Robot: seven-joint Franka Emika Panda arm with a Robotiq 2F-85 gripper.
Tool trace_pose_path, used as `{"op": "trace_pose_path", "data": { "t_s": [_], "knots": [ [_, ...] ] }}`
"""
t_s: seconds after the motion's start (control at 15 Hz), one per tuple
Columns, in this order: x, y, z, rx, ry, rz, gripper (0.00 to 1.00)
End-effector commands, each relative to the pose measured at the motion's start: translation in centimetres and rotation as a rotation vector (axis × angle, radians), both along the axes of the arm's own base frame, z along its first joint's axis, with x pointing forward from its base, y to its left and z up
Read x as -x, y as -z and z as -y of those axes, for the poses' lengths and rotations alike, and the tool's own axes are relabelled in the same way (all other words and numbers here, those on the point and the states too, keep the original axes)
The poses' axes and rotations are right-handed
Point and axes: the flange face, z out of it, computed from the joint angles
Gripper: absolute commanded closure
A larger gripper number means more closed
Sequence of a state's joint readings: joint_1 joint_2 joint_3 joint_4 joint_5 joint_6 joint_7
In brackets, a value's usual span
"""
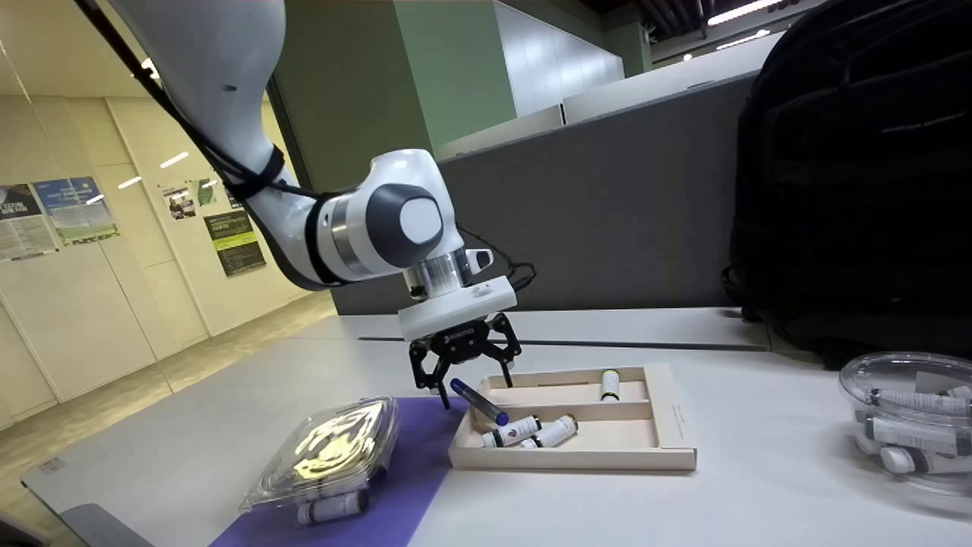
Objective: Put the marker on the purple mat
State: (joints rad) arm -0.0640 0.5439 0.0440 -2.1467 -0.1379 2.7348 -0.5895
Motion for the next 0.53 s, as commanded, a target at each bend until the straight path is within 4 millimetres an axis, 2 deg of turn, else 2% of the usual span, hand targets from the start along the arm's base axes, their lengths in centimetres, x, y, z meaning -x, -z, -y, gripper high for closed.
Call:
{"op": "trace_pose_path", "data": {
  "t_s": [0.0,0.07,0.13,0.47],
  "knots": [
    [-1.6,0.8,-0.9,0.0,0.027,0.003,0.25],
    [-1.8,1.0,-1.1,-0.001,0.024,0.002,0.27],
    [-1.9,1.1,-1.3,-0.007,0.022,0.001,0.33],
    [-2.2,1.3,-2.1,-0.026,0.011,0.001,0.69]
  ]
}}
